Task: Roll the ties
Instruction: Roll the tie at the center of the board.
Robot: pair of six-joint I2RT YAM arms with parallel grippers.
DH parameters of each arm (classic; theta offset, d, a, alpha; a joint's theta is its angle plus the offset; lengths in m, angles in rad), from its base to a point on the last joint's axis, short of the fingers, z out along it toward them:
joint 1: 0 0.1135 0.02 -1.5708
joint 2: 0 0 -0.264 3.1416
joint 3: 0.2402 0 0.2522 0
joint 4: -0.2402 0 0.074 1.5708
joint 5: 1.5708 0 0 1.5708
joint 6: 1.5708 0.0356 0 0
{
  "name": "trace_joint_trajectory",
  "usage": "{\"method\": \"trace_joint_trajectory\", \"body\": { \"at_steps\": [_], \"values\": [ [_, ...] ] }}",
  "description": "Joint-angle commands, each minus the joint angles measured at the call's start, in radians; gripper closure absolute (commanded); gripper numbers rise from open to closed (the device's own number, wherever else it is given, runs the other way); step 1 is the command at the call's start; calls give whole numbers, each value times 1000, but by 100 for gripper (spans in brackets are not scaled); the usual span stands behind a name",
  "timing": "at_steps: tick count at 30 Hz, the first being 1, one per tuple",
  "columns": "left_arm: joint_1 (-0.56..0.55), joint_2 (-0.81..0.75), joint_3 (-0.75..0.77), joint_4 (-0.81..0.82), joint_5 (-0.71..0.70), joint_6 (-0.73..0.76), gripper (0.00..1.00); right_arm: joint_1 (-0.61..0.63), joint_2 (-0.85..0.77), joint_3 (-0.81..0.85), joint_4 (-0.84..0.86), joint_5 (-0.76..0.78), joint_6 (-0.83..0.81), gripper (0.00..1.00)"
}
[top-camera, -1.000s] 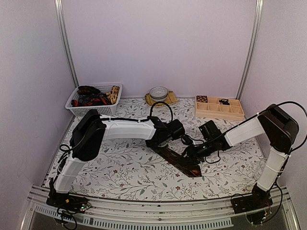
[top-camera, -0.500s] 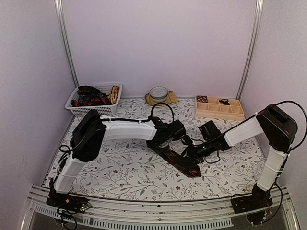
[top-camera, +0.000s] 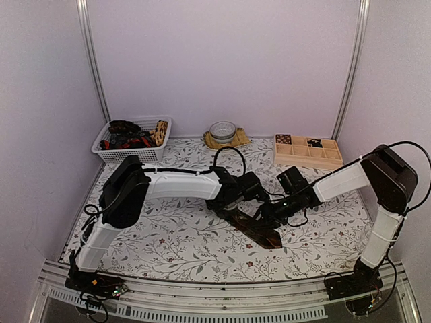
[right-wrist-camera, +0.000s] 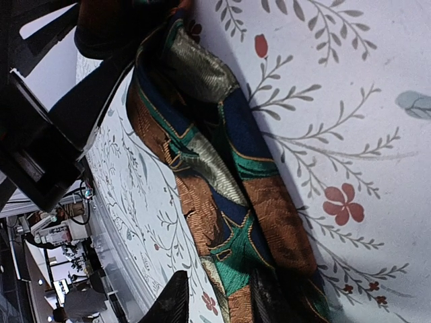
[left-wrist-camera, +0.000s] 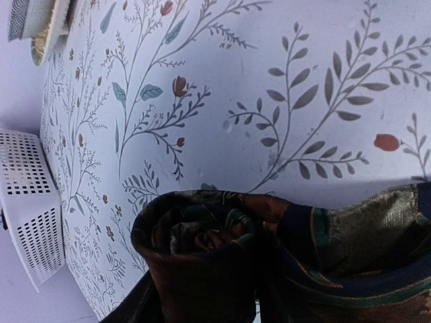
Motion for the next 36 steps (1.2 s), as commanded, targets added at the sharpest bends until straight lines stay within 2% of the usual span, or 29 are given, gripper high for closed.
{"method": "trace_joint_trajectory", "body": {
  "at_steps": [1, 13, 36],
  "values": [
    [-24, 24, -25, -53, 75, -4, 53, -11, -33, 17, -105, 108, -37, 68],
    [-23, 11, 11, -55, 17, 29, 43, -13, -34, 48, -129, 116, -46, 68],
    [-8, 9, 52, -43, -53, 65, 35, -15, -29, 80, -139, 125, -48, 68]
  ]
}}
